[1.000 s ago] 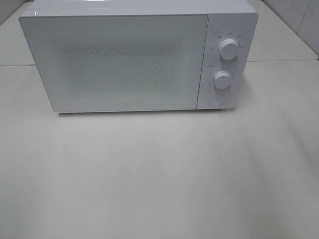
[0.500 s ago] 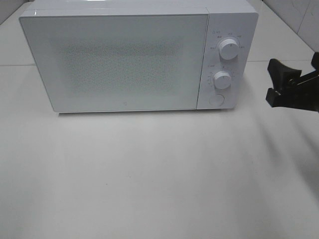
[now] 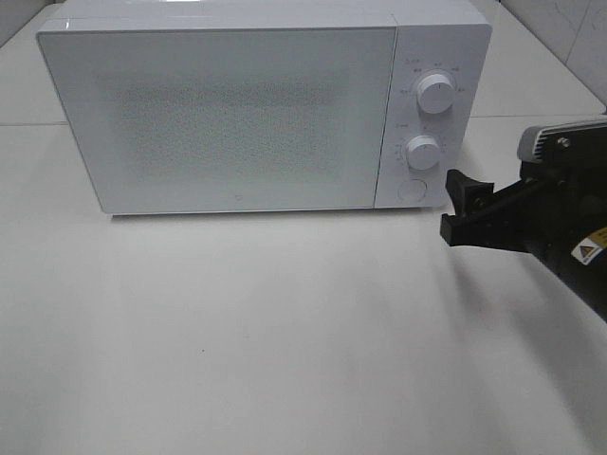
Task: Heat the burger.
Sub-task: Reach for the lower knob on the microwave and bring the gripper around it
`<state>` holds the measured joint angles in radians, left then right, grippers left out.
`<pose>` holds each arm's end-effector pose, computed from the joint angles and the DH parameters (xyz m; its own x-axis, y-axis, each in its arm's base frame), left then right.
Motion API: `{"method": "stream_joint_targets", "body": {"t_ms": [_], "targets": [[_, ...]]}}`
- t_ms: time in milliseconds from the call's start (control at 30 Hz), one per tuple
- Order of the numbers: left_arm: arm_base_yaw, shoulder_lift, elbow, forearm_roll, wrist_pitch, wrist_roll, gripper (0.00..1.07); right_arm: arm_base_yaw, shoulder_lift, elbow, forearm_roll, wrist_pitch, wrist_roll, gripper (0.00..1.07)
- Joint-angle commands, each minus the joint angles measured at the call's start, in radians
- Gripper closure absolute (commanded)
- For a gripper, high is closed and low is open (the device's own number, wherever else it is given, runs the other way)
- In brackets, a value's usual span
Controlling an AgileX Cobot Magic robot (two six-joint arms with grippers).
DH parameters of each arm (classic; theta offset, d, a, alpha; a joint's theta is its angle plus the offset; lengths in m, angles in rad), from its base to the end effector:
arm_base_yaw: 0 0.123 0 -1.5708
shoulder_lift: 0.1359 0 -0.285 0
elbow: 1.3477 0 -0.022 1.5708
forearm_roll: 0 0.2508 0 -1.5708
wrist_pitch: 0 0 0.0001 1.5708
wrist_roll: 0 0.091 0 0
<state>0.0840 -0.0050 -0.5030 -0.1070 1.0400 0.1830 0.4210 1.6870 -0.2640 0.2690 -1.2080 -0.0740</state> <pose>-0.0047 -0.0088 0.2802 -0.4231 0.0926 -0.9014 0.0541 0.9956 0.0769 0.2266 0.0767 0.1478 -0.1315 -0.0339 -0.9907 -0.1683 0.9857 -0.0114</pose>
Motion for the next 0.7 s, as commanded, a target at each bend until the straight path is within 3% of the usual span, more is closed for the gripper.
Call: {"method": "stream_joint_targets", "body": {"t_ms": [33, 700], "targets": [[0.001, -0.02, 0.003, 0.001, -0.004, -0.007, 0.06, 0.051, 0.068, -0.057, 0.102, -0.226, 0.018, 0.31], [0.001, -0.02, 0.003, 0.001, -0.004, -0.007, 0.06, 0.06, 0.238, -0.263, 0.119, -0.225, 0.037, 0.31]]}}
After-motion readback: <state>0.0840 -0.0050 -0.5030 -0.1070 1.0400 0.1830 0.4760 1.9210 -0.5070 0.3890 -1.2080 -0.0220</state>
